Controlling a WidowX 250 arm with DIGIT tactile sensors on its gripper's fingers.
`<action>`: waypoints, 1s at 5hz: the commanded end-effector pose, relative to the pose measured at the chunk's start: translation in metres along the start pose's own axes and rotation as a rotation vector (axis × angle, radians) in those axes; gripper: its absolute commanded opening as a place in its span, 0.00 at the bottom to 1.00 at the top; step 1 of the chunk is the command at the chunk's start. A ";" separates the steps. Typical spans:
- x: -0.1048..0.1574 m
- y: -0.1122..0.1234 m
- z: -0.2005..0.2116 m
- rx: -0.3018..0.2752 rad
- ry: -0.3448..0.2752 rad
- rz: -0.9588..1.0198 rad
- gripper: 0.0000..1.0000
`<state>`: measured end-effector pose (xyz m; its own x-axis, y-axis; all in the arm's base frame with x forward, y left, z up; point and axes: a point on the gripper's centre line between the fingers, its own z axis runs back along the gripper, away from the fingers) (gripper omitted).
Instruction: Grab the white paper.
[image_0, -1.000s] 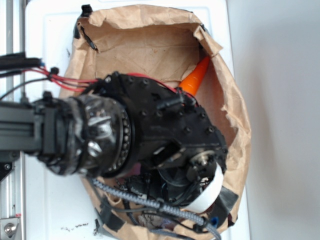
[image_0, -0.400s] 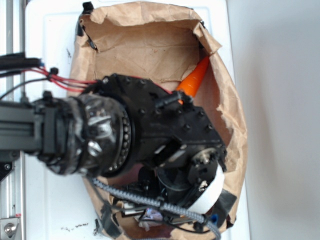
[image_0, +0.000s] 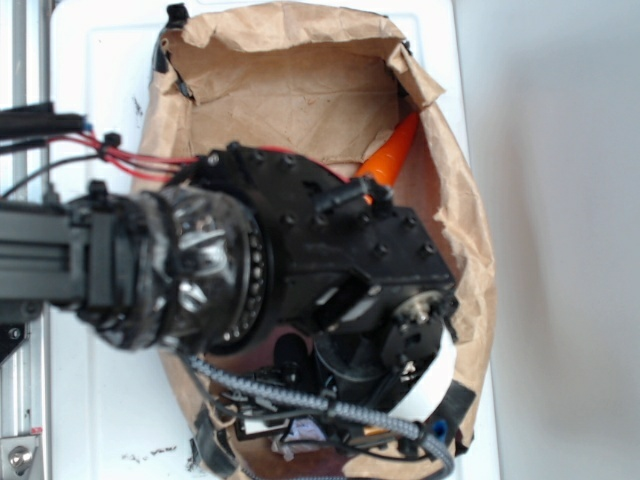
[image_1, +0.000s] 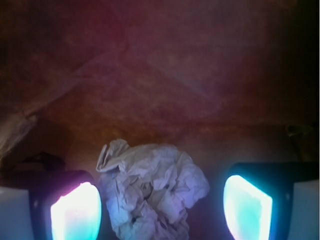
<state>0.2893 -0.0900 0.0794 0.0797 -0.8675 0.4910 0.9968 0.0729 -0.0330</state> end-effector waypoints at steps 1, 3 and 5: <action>0.018 -0.019 -0.013 -0.021 0.037 -0.064 1.00; 0.018 -0.036 -0.029 -0.077 0.060 -0.059 1.00; 0.019 -0.039 -0.032 -0.110 0.045 0.018 0.00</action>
<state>0.2629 -0.1082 0.0485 0.1090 -0.8933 0.4360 0.9872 0.0458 -0.1530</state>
